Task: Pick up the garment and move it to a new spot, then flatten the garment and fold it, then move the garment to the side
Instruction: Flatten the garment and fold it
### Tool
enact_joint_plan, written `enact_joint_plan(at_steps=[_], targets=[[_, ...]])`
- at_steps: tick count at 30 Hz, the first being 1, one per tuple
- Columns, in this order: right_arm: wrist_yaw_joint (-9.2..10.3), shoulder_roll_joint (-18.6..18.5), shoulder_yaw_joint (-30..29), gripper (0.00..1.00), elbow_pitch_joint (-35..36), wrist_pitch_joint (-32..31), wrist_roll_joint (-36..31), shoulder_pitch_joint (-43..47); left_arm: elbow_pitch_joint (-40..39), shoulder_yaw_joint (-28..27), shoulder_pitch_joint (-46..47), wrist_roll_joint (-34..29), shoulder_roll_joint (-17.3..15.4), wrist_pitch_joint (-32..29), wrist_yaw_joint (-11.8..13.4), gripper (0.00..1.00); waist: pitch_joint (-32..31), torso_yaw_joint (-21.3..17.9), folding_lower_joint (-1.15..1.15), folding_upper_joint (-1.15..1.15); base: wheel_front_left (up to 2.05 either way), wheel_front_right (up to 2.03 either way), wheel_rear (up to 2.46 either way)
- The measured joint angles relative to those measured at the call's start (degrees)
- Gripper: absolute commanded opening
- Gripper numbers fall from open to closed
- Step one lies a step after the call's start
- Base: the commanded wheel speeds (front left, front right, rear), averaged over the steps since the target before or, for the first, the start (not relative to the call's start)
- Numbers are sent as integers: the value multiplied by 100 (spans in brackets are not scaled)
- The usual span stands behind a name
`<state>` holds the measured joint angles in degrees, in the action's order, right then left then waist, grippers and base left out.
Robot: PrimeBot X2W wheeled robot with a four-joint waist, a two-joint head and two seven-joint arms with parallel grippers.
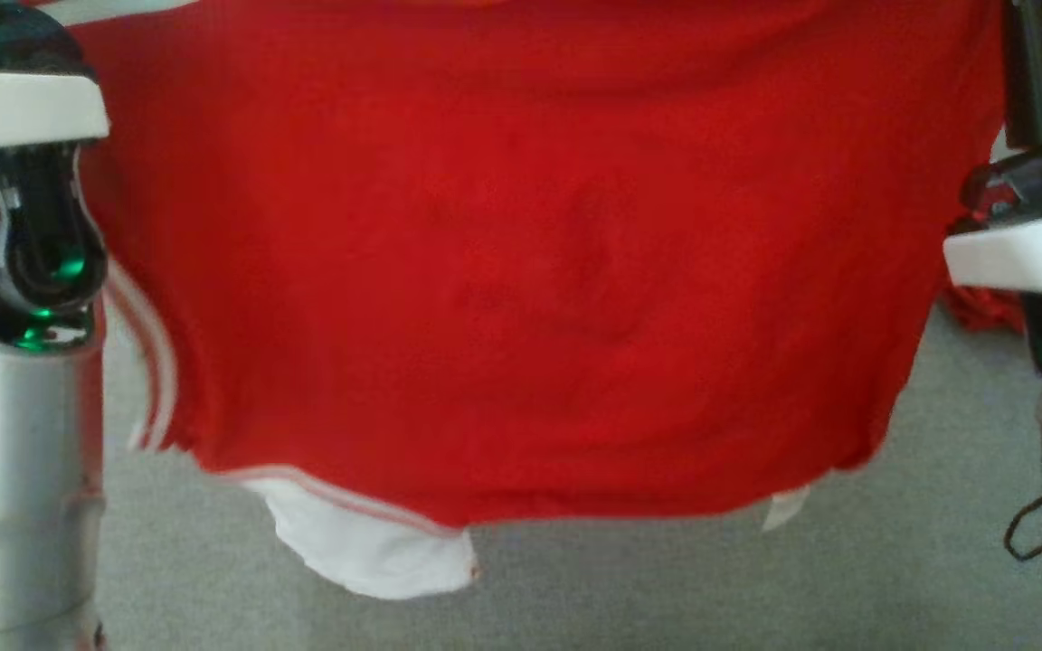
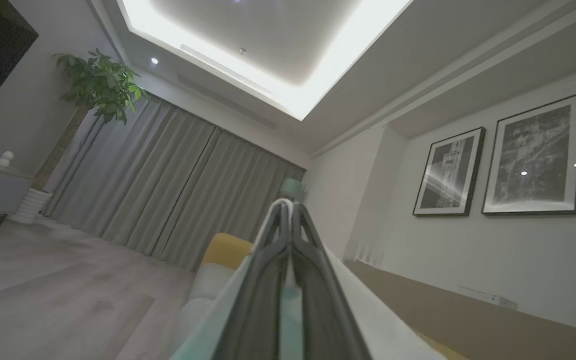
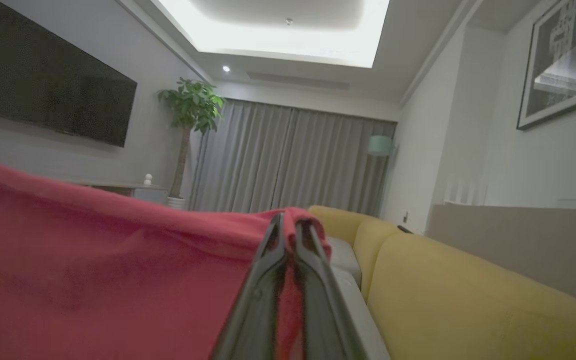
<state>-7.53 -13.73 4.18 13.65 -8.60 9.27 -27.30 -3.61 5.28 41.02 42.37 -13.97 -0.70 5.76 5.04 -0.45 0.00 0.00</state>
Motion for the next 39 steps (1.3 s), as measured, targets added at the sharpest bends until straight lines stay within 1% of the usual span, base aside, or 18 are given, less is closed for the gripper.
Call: enact_joint_plan(at_steps=[1,3,4,7,9,12,15,17,20,22,25,28,31,35,39], targets=[[0,0,0,0,0,0,0,0,0,0,0,0,0,0,0,0,0,0,0,0,0,0,0],[0,-180,120,0,-258,-69,-41,-227,332,-9,151,1,-77,-54,-27,0,195,-1,0,0,0,0,0],[0,-179,115,0,-425,-101,73,-413,543,-14,292,3,-122,-98,-32,0,302,-3,0,0,0,0,0],[0,-172,178,0,-1096,-196,377,-1231,1227,-24,960,-45,-316,-132,-182,0,670,-9,1,0,0,0,0],[0,-318,363,0,-1638,-157,374,-1953,1703,-23,1527,-147,-464,-112,-311,0,939,-13,2,0,0,0,0],[0,-396,600,0,-2641,183,342,-3070,2572,9,2382,-285,-532,58,-467,0,1319,-5,3,0,0,0,0],[0,-358,861,0,-3626,643,213,-3895,3351,69,3026,-502,-545,296,-600,0,1605,20,2,0,0,0,0],[0,-278,855,0,-4206,1004,78,-4367,3756,65,3435,-520,-528,502,-637,0,1764,50,2,0,0,0,0],[0,-202,809,0,-4969,1546,-178,-4887,4224,168,3904,-569,-423,771,-847,0,1904,158,3,-1,0,0,0],[0,-147,803,0,-5409,1815,-303,-4995,4459,261,4003,-613,-331,911,-988,0,1953,237,-1,0,0,0,0],[0,-110,875,0,-6074,2002,-366,-4897,4832,479,3878,-614,-201,993,-1137,0,1966,340,1,0,0,0,0],[0,-111,1177,0,-6595,2063,-385,-4563,5074,838,3455,-731,-129,1011,-1238,0,1920,395,0,0,0,0,0],[0,-146,1467,0,-7057,2072,-310,-4141,5241,1202,2843,-827,-135,1062,-1285,0,1829,441,0,0,0,0,0],[0,-230,1824,0,-7471,2070,-25,-3643,5297,1630,2039,-803,-155,1088,-1292,0,1633,496,0,0,0,0,0],[0,-391,2152,0,-7677,2064,304,-3229,4962,2199,1367,-626,-266,1027,-1335,0,1368,551,-1,0,0,0,0]])
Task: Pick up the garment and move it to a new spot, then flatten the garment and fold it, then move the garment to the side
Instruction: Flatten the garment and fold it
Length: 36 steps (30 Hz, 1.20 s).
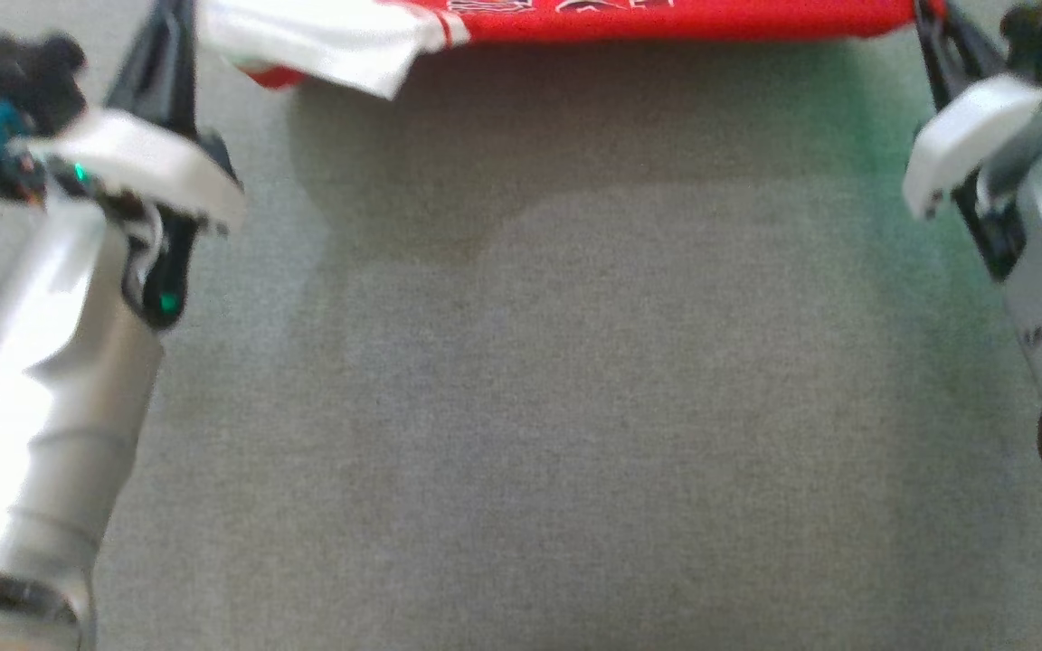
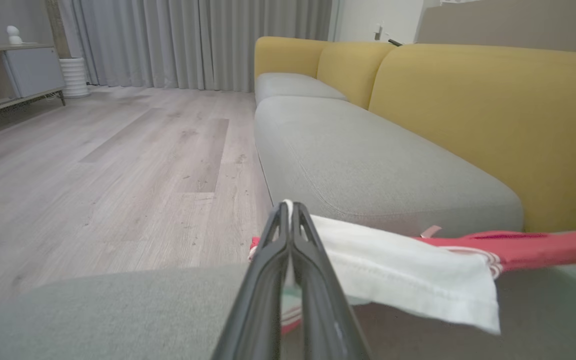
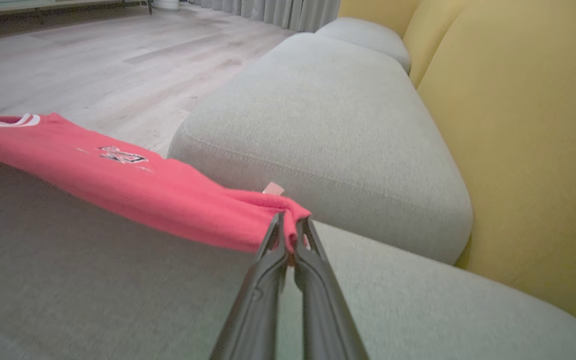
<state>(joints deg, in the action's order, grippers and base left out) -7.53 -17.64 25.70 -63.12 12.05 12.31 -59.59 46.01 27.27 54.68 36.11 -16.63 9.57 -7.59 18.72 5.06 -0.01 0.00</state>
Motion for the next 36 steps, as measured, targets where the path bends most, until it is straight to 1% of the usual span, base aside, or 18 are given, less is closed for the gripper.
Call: enact_joint_plan(at_steps=[3,6,7,8,9,15,20,22,27,30,36], targets=[[0,-85,299,0,-49,-97,276,319,-249,276,-444,213,-205,-112,0,0,-246,29,0,0,0,0,0],[0,-94,658,0,-4,-263,615,675,-474,586,-918,227,-500,-298,0,0,-515,39,-1,0,0,0,0],[0,-107,802,0,44,-358,735,800,-565,676,-1094,282,-588,-419,0,0,-607,38,-1,0,0,0,0],[0,-164,1128,0,191,-570,981,1050,-780,895,-1461,417,-755,-669,0,0,-791,32,-1,0,0,0,0],[-1,-210,1292,0,289,-670,1112,1173,-907,1013,-1642,457,-848,-788,0,0,-882,27,-1,0,0,0,0],[0,-726,2163,0,1022,-1306,2027,1819,-1823,1379,-2555,855,-1445,-1555,0,0,-1404,-8,-1,0,0,0,0],[0,-1200,2833,0,1811,-1994,2856,2274,-2698,1455,-3172,1114,-1944,-1982,10,0,-1794,-28,-1,0,0,0,0],[0,-1415,3050,0,2136,-2287,3201,2433,-3065,1496,-3431,1209,-2132,-2171,63,0,-1929,-30,-1,0,0,0,0],[0,-1939,3388,0,2903,-2861,3921,2646,-3983,1559,-3948,1459,-2508,-2628,258,0,-2127,-37,0,0,0,0,0],[0,-2189,3502,0,3303,-3265,4332,2689,-4426,1588,-4133,1599,-2728,-2878,308,0,-2193,-39,0,0,0,0,0],[0,-2620,3653,0,4087,-3821,4889,2913,-5091,1629,-4431,1800,-3122,-3197,363,0,-2253,-75,1,0,0,0,0]])
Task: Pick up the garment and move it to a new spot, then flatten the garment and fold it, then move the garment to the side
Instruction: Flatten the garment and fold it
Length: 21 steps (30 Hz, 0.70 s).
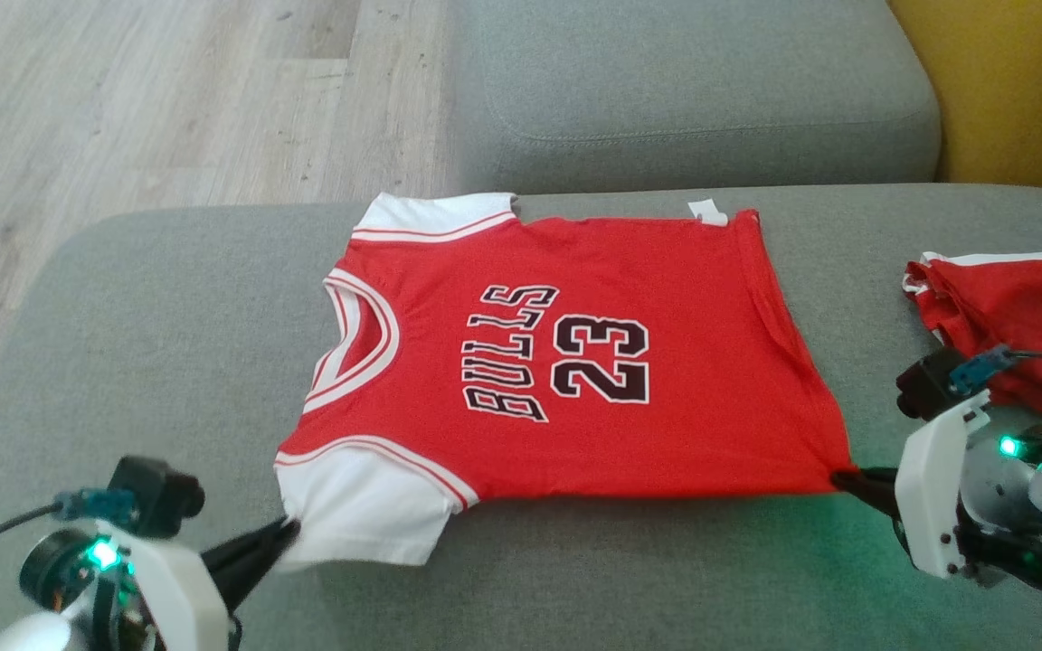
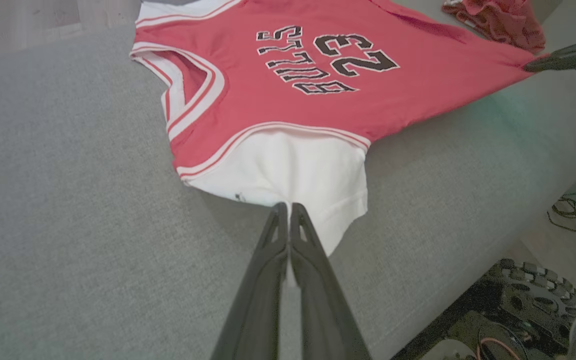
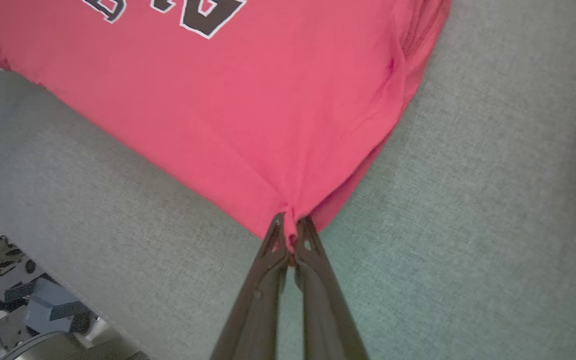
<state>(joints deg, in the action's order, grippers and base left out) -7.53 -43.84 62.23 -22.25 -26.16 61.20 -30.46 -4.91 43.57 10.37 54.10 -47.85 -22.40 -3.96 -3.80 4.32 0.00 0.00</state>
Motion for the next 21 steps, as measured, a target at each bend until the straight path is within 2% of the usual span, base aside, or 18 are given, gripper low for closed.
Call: enact_joint_plan(at_steps=[8,12,17,21], targets=[[0,-349,-2,0,563,-515,528,77,-481,51,-222,422,-455,-422,-13,0,-43,-64,0,0,0,0,0],[0,-404,-38,0,776,-564,565,114,-657,23,-219,560,-590,-555,-18,0,-19,-89,0,0,0,0,0],[0,-403,-212,0,871,-409,526,144,-647,-25,-126,468,-576,-514,-58,0,81,-127,0,0,0,0,0],[0,-375,-376,0,880,-190,408,127,-430,-146,196,381,-365,-353,-45,0,209,-160,0,0,0,0,0]])
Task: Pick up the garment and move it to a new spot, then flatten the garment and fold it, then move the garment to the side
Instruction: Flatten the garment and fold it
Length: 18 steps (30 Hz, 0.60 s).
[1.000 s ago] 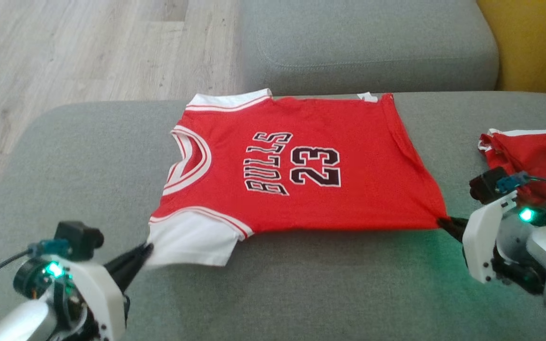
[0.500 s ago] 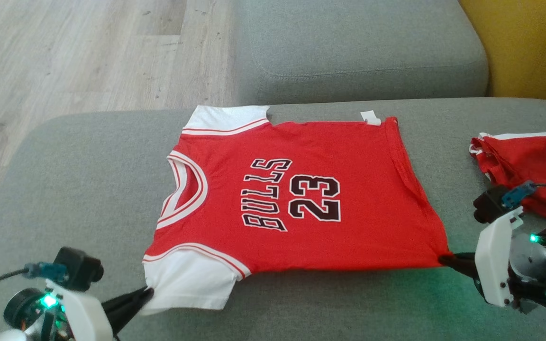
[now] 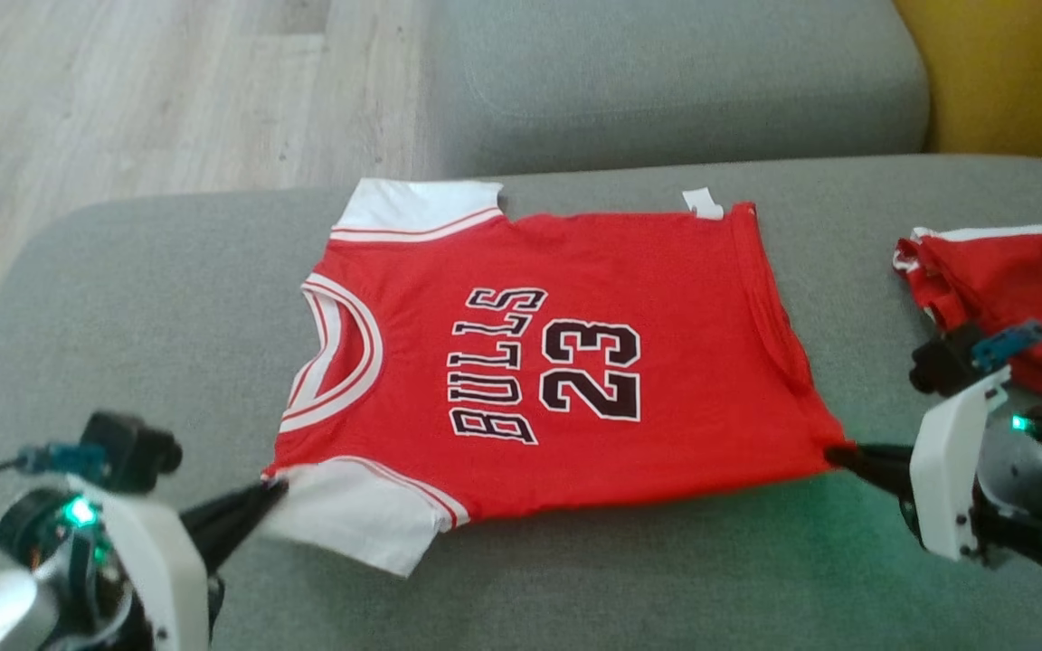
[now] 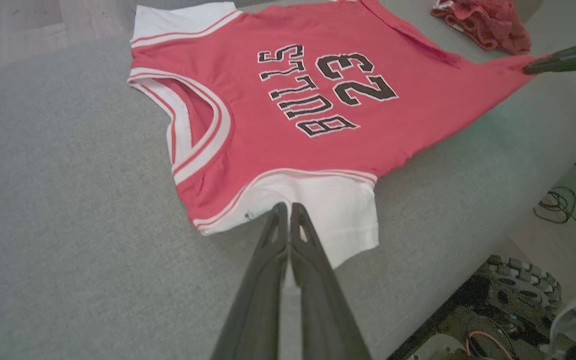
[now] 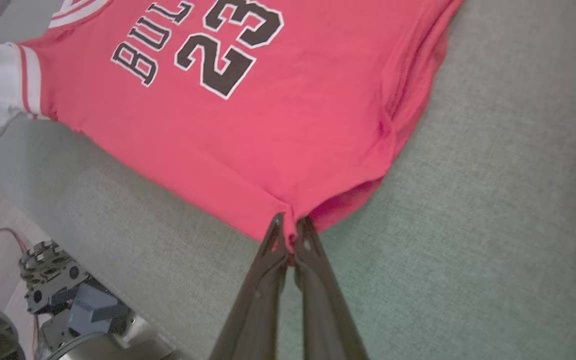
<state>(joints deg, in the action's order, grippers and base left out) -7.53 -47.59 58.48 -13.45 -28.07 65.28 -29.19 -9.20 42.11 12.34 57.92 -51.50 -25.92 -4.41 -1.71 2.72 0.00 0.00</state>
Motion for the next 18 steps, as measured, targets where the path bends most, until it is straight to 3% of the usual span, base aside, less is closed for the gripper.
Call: enact_joint_plan(at_steps=[18], targets=[[0,587,-439,0,-515,649,-565,-690,1591,-102,1611,-470,859,127,-70,0,842,-159,1,0,0,0,0]])
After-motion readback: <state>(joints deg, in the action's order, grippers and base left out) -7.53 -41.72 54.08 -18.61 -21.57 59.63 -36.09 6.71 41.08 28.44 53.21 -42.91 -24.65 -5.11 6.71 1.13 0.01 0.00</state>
